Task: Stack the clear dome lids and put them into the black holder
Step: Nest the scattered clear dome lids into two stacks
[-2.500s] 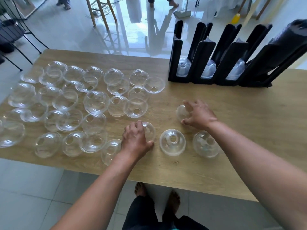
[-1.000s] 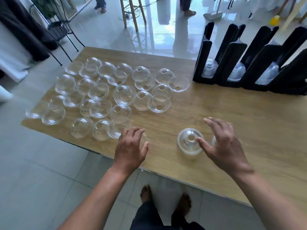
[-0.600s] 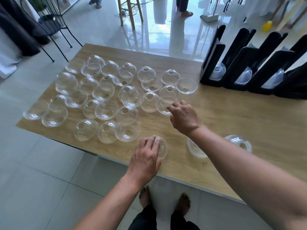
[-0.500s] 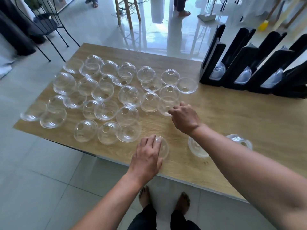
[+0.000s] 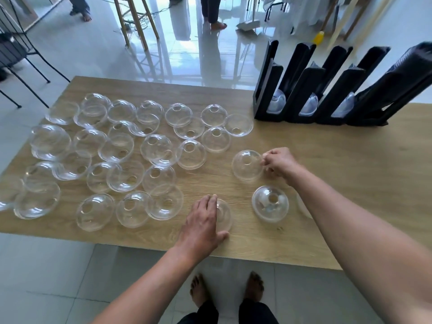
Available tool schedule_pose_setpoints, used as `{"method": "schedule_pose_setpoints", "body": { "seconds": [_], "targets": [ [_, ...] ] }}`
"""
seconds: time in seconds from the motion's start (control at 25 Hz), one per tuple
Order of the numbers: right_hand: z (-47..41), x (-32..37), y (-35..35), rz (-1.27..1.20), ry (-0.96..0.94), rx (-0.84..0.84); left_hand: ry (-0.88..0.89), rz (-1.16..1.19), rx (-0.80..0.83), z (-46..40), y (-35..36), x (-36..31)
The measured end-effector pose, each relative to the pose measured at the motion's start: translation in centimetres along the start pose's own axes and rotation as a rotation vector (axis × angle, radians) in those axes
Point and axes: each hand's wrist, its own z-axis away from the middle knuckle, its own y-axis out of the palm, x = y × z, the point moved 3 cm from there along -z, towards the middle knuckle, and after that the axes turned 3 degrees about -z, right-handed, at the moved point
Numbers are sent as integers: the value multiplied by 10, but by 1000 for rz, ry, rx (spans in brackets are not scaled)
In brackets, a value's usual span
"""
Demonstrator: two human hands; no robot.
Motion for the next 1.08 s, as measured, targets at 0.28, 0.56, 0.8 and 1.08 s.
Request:
{"method": "schedule_pose_setpoints", "body": {
  "seconds": [0.28,0.56,0.8,1.08],
  "targets": [
    [22,5,38,659,-252,-43,48,46,-47,0,-14,-2],
    [18,21,4,585,-216,-19,181,177,-168,-19,-36,-70],
    [67,-21,-107,263,-295,-75,184,48,-56,-54,13,-127],
    [105,-91,-156,369,-454,-167,44,151,-40,-57,30,-122]
  ]
}}
